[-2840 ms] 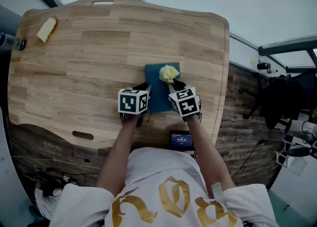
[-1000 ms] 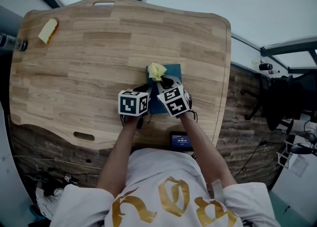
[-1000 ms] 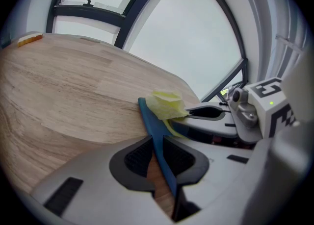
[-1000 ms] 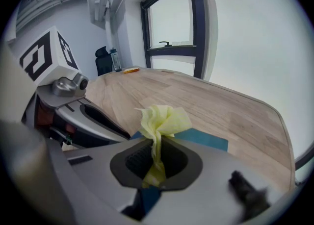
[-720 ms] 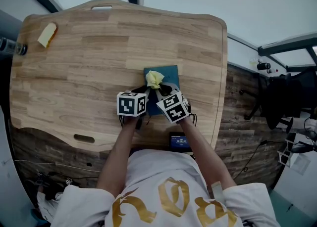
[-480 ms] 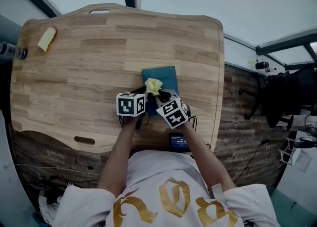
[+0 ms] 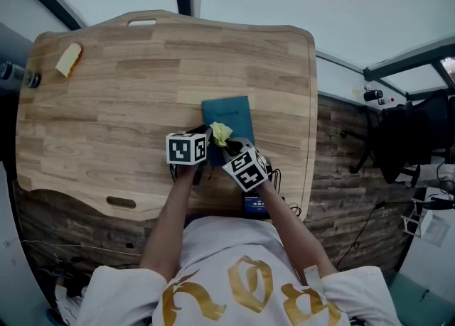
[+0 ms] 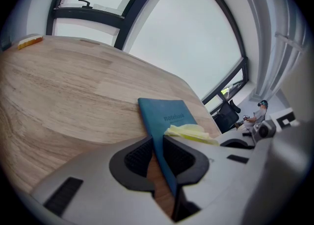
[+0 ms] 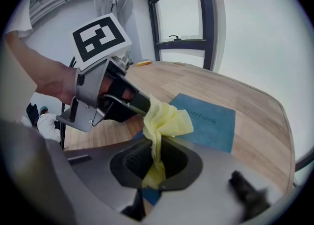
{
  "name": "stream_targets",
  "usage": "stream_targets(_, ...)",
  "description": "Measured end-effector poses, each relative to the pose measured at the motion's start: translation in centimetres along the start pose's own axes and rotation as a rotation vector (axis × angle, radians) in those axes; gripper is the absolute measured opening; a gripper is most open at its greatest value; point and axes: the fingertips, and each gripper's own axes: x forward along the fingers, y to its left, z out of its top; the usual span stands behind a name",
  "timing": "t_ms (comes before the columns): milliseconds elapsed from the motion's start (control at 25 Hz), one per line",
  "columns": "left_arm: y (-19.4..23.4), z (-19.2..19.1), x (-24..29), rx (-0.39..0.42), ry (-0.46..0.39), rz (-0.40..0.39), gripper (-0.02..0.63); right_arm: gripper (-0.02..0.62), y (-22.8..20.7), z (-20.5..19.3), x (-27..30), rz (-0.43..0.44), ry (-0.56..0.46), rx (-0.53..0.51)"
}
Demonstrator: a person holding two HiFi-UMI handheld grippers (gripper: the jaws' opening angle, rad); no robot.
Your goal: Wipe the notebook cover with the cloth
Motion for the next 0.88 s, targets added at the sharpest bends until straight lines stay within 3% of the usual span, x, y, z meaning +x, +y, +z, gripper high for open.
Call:
stream_targets(520,0.0,-0.1,0.0,0.003,-0.004,0.002,0.075,0.037,0.1,-1.0,-0.6,0.079,0.049,0.073)
stream_targets(880,0.0,-0.1,0.0,0.003,-0.002,0.001,0.075,0.037,-2.1,-2.5,-2.0,0.031,0.046,0.097)
